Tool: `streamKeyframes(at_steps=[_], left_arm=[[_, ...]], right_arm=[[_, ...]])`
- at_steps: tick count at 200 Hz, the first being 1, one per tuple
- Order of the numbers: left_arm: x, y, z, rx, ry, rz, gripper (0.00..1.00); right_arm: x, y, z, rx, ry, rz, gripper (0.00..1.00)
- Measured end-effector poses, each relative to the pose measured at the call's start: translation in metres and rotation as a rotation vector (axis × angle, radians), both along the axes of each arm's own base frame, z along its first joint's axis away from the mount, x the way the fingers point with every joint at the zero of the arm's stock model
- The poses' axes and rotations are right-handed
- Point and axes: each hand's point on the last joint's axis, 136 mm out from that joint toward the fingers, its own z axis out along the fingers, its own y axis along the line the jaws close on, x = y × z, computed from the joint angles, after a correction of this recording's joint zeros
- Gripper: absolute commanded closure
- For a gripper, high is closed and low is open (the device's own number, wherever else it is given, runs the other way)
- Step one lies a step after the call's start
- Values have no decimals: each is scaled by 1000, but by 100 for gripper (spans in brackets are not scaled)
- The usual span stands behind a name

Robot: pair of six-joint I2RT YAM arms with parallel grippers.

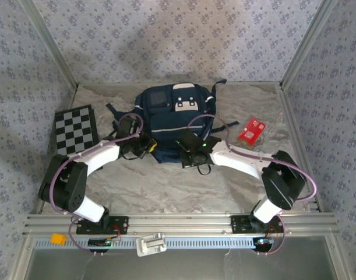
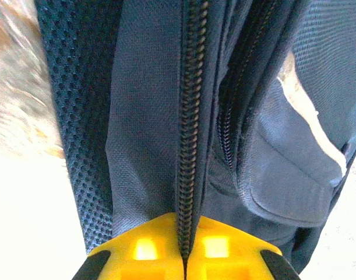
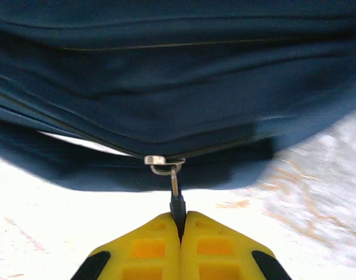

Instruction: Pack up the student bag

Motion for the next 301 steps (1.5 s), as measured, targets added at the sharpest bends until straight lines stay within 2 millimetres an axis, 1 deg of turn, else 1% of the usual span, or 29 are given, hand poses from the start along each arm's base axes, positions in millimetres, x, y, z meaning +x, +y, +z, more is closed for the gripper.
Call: streamKeyframes(at_steps=[9, 20, 29, 42, 55, 75, 84, 93, 103, 111, 121, 129, 142, 157, 171, 180, 195, 213, 231, 246, 272, 274, 287, 301], left_arm=[[2, 6, 3, 4, -7, -15, 100], [3, 10, 5, 8, -13, -33, 100], [4, 12, 7, 12, -17, -48, 100], [8, 14, 11, 18, -25, -66, 100], [16, 16, 15, 29, -30, -76, 100], [35, 18, 16, 38, -57, -73, 99], [41, 20, 16, 41, -73, -69, 91], [45, 21, 15, 45, -84, -77, 83], [47, 19, 16, 44, -92, -86, 73], [49, 18, 19, 47, -110, -100, 64], [49, 18, 24, 45, -129, -106, 55], [49, 18, 28, 42, -145, -104, 51], [40, 20, 37, 39, -168, -94, 49], [21, 19, 46, 30, -179, -71, 48], [-1, 9, 51, 6, -181, -53, 46], [-15, -1, 50, -14, -170, -48, 46], [-36, -16, 40, -27, -121, -30, 46], [-49, -24, 26, -26, -61, 15, 45], [-48, -27, 19, -26, -26, 76, 46], [-42, -28, 9, -21, 8, 120, 46], [-29, -34, -8, -8, 56, 173, 50], [-29, -35, -10, -7, 58, 175, 52], [-25, -40, -14, -1, 71, 185, 69], [-22, -44, -16, 8, 77, 192, 82]], right_arm=[[0, -9, 3, -4, -7, -16, 100], [3, -14, 8, -4, -19, -25, 100], [3, -13, 10, -2, -25, -18, 100], [0, -8, 11, -9, -32, 20, 100], [-7, 7, 15, -13, -37, 78, 100], [-11, 43, 23, 7, -51, 164, 100], [-10, 59, 25, 27, -56, 185, 100], [-9, 69, 25, 45, -55, 196, 100], [-8, 73, 22, 53, -50, 199, 100], [-7, 74, 20, 52, -45, 199, 100], [-7, 74, 18, 53, -40, 196, 100], [-6, 74, 18, 55, -38, 192, 100], [-3, 73, 18, 61, -42, 185, 100], [-2, 73, 16, 67, -43, 180, 100], [-1, 72, 16, 69, -43, 174, 100], [-1, 73, 16, 71, -44, 173, 100], [-1, 73, 16, 75, -45, 170, 100], [0, 74, 17, 77, -45, 167, 100], [0, 74, 16, 80, -46, 165, 100], [1, 75, 16, 81, -47, 165, 100], [1, 76, 15, 85, -50, 165, 100], [1, 76, 15, 84, -50, 165, 100], [1, 76, 14, 82, -48, 165, 100], [2, 75, 12, 78, -49, 163, 100]])
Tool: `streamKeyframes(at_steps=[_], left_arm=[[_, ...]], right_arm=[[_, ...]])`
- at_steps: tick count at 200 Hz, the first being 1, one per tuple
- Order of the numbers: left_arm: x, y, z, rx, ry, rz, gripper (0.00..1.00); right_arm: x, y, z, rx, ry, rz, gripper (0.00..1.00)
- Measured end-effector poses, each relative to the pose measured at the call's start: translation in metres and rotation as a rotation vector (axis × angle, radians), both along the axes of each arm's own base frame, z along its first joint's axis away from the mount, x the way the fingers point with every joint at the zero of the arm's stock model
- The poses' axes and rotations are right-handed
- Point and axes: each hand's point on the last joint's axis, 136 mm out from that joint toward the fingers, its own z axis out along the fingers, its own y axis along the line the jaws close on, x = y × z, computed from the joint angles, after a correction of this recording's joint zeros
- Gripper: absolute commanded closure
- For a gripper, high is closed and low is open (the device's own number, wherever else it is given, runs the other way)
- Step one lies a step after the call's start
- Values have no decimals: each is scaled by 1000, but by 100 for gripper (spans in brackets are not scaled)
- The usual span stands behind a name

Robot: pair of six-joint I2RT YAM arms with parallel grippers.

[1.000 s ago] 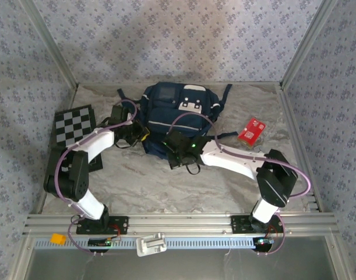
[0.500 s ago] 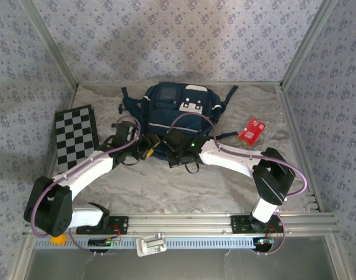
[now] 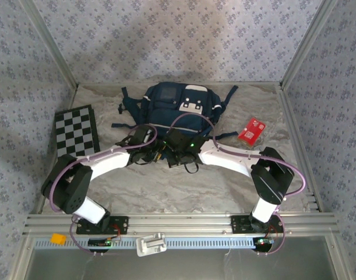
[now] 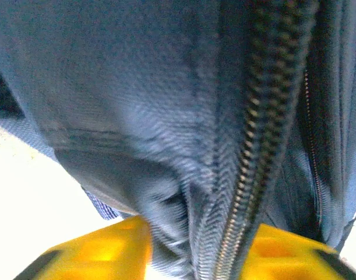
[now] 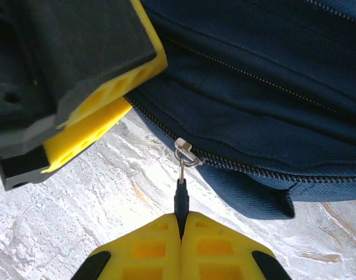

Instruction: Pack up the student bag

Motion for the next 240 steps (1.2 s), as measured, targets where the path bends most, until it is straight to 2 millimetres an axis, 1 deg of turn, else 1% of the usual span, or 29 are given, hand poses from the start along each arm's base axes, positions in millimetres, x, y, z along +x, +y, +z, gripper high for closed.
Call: streamKeyframes(at_steps=[19, 52, 72, 95, 115, 135, 168, 173, 192, 201, 209, 214, 222, 234, 240], left_arm=[[0, -2, -1, 5, -1, 2, 100], [0, -2, 0, 11, -10, -3, 100], [-1, 1, 6, 18, -26, -17, 100], [1, 11, 20, 17, -57, -24, 100], [-2, 21, 29, 16, -79, -27, 100], [-4, 30, 35, 19, -87, -38, 100], [-8, 38, 45, 5, -115, -72, 100], [-9, 42, 45, 12, -116, -71, 100], [-5, 66, 44, 35, -111, -31, 100], [-3, 76, 43, 44, -107, -20, 100], [-3, 82, 42, 53, -103, -16, 100], [-3, 85, 41, 56, -101, -17, 100], [-4, 88, 40, 61, -95, -23, 100], [-5, 88, 39, 62, -94, -40, 100], [-6, 87, 40, 61, -96, -47, 100]], right_arm=[[1, -2, -1, -5, 0, -6, 100], [3, -7, -3, -18, 1, -20, 100], [4, -14, -5, -28, 0, -36, 100], [1, -33, -5, -40, 3, -58, 100], [4, -48, 1, -35, 0, -85, 100], [8, -66, 3, -42, 9, -115, 100], [18, -82, 12, 4, 16, -152, 100], [21, -88, 12, -1, 13, -167, 100], [28, -129, 0, -92, 34, -259, 100], [30, -145, -5, -137, 41, -289, 100], [30, -152, -7, -164, 43, -293, 100], [29, -153, -7, -174, 41, -288, 100], [28, -150, -6, -181, 34, -264, 100], [22, -138, -4, -177, 26, -207, 100], [18, -128, -3, -163, 23, -172, 100]])
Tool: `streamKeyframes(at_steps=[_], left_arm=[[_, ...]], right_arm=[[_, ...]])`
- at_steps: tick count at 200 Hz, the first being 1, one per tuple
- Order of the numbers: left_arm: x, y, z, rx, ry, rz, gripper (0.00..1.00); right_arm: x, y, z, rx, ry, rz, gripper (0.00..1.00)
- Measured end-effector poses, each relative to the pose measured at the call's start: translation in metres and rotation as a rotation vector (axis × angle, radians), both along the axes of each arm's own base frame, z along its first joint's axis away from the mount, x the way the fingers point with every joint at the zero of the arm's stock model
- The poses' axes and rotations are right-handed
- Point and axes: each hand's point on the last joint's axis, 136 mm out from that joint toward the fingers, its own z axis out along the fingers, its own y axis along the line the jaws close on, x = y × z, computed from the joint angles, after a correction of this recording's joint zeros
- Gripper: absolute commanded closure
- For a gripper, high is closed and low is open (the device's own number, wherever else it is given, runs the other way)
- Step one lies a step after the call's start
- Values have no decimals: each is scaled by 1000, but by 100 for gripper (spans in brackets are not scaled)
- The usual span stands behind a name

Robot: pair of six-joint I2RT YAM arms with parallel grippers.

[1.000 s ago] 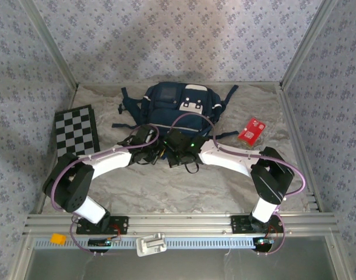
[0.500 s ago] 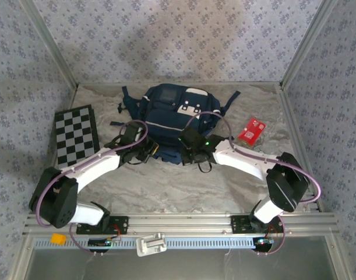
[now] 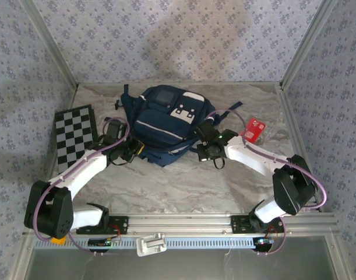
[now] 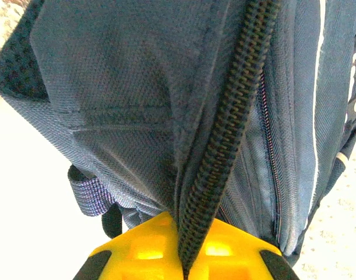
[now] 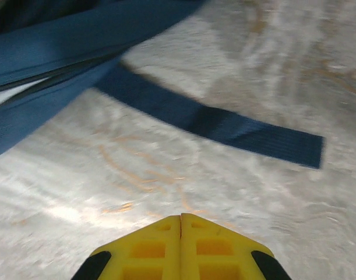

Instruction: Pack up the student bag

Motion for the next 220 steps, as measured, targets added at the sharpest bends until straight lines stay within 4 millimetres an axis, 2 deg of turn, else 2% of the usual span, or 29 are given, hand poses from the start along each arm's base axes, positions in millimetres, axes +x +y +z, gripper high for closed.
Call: streamKeyframes(at_steps=[12, 30, 64, 87, 122, 175, 220], left_arm=[[0, -1, 1, -1, -2, -8, 100], [-1, -1, 1, 1, -5, -17, 100], [-1, -2, 1, -2, -5, -24, 100], [-1, -2, 1, -2, -5, -25, 100], [-2, -4, 1, -8, -4, -30, 100], [-2, -4, 1, -11, -4, -32, 100], [-2, -4, 1, -11, -4, -32, 100]], right_arm=[[-6, 20, 4, 46, 0, 57, 100], [-11, 46, 8, 128, -2, 114, 82], [-10, 70, 9, 190, -17, 176, 63], [-13, 82, 7, 221, -13, 227, 56], [-12, 90, 10, 241, -29, 268, 53], [-12, 98, 0, 205, -31, 335, 47], [-4, 113, 3, 221, -57, 384, 50]])
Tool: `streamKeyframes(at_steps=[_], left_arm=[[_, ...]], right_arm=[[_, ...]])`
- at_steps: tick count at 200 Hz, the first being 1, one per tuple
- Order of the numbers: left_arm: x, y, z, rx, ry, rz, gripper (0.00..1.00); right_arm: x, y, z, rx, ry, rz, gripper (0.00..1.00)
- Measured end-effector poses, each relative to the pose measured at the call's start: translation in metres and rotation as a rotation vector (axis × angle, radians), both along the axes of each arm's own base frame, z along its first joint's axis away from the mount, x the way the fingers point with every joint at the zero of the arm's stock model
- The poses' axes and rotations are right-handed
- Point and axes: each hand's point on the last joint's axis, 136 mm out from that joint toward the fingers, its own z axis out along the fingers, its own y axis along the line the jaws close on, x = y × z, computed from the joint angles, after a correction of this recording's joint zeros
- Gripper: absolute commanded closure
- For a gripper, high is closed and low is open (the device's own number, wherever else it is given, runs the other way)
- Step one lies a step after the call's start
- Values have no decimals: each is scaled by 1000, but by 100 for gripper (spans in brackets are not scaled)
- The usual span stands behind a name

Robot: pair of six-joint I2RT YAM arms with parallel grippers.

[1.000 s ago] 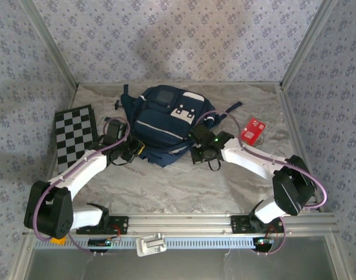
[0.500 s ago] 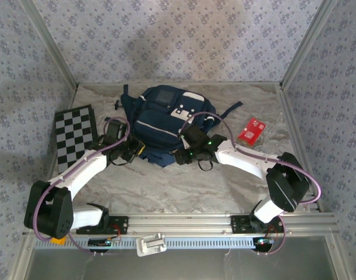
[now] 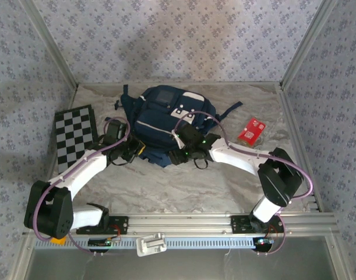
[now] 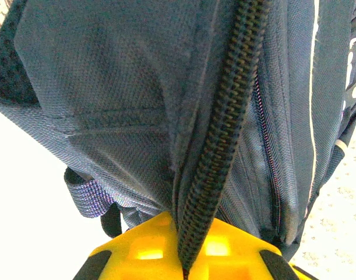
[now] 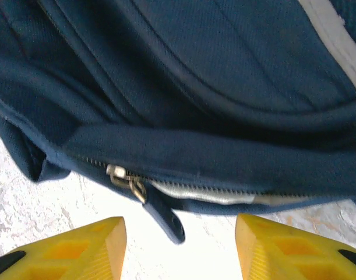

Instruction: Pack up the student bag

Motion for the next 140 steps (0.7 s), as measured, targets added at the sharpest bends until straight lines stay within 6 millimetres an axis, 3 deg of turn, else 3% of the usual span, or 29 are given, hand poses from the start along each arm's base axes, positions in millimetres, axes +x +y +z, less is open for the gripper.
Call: streamKeyframes(at_steps=[14, 56, 93, 140], left_arm=[[0, 0, 0, -1, -1, 0, 100], [1, 0, -3, 3, 7, 0, 100], [2, -1, -4, 3, 8, 0, 100], [2, -2, -6, -1, 12, -4, 100]], right_arm=[[1, 4, -3, 5, 2, 13, 53], [4, 10, -18, -5, 41, 43, 74], [2, 13, -18, 7, 47, 63, 89], [-1, 15, -17, 8, 47, 61, 100]])
